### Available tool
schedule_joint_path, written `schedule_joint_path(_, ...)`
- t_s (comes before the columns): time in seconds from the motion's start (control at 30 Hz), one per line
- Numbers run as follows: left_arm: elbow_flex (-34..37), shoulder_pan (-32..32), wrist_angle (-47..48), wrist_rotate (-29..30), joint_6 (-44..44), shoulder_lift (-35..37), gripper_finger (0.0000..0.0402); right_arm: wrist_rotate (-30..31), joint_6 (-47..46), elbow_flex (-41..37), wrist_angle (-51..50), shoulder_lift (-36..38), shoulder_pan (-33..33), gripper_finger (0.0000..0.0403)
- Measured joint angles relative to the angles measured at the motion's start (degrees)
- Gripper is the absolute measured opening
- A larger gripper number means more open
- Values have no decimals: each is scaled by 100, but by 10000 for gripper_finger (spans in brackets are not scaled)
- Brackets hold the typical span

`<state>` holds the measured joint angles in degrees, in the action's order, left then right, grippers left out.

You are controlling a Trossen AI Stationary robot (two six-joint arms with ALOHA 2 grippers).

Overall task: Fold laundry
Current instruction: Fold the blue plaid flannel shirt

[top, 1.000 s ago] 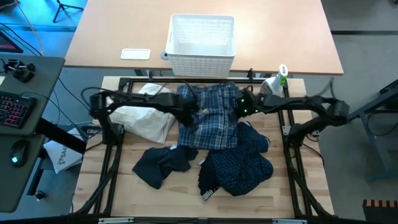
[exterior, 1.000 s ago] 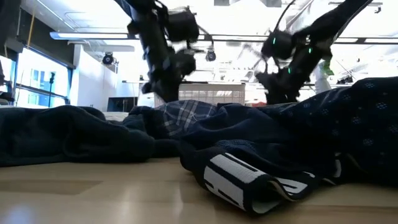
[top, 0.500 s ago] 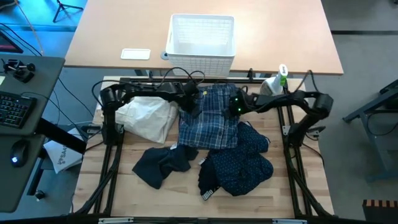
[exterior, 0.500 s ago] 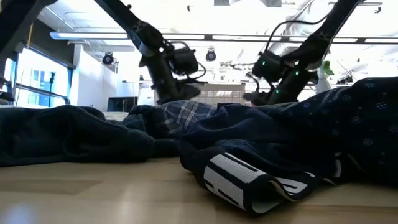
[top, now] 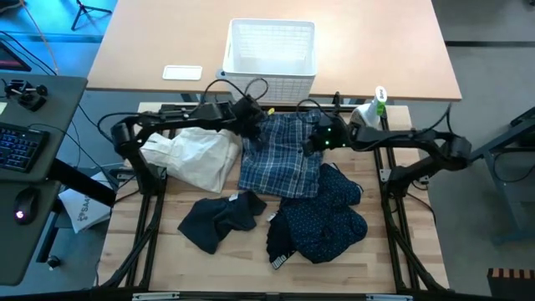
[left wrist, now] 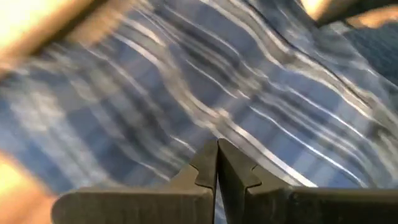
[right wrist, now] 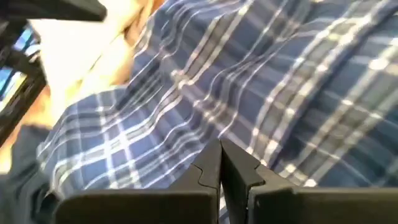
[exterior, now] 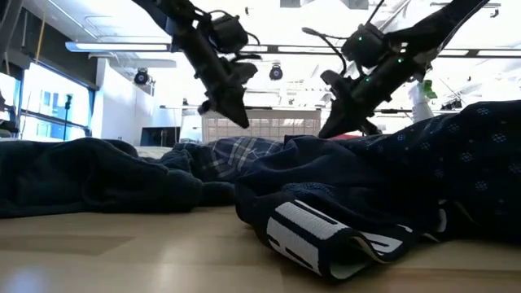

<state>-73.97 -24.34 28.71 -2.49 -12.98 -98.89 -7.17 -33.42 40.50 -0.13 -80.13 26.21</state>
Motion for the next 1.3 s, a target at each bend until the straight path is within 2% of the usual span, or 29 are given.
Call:
schedule_joint_path(0.1, 8, 31, 103, -493, -103, -391, 0, -413, 181, -8, 37, -347, 52, 0)
schedule_joint_path(0.2, 17, 118, 196, -445, -290, -873, 0, -597, 180, -10, -13, -872, 35, 0)
schedule_joint_path(0.23, 21, 167, 155, -202, -265, -1005, 0, -598, 131, -12, -10, -1057, 2, 0)
schedule_joint_path(0.33, 12, 357, -271, 1037, 49, -1185, 0, -534, 25, -12, -115, -1436, -101, 0)
schedule_joint_path(0.37, -51, 392, -243, 1233, 108, -1180, 0, -529, 26, -7, -120, -1447, -144, 0)
schedule_joint_path(0.47, -253, 420, 9, 1385, 115, -925, 0, -519, 32, -14, -361, -1146, -311, 0)
schedule_joint_path(0.57, -297, 401, 312, 1552, 50, -543, 0, -346, 43, -12, -454, -478, -410, 0)
schedule_joint_path(0.63, -294, 331, 602, 1438, -182, -369, 0, -156, 62, -7, -521, -28, -409, 0)
schedule_joint_path(0.8, -4, 81, 990, 222, -594, -296, 1, 306, 236, -8, -495, 835, -375, 0)
schedule_joint_path(0.87, 274, 103, 850, 26, -462, -296, 7, 370, 239, -8, -483, 1010, -371, 0)
schedule_joint_path(1.07, 1512, 779, -471, -257, -829, -302, 32, 370, 110, -8, -517, 1050, -456, 0)
schedule_joint_path(1.17, 1938, 1026, -550, -133, -1213, -288, 34, 383, 173, -8, -623, 874, -533, 0)
schedule_joint_path(1.3, 2026, 1069, -286, 66, -1462, -133, 27, 345, 413, -8, -707, 537, -576, 0)
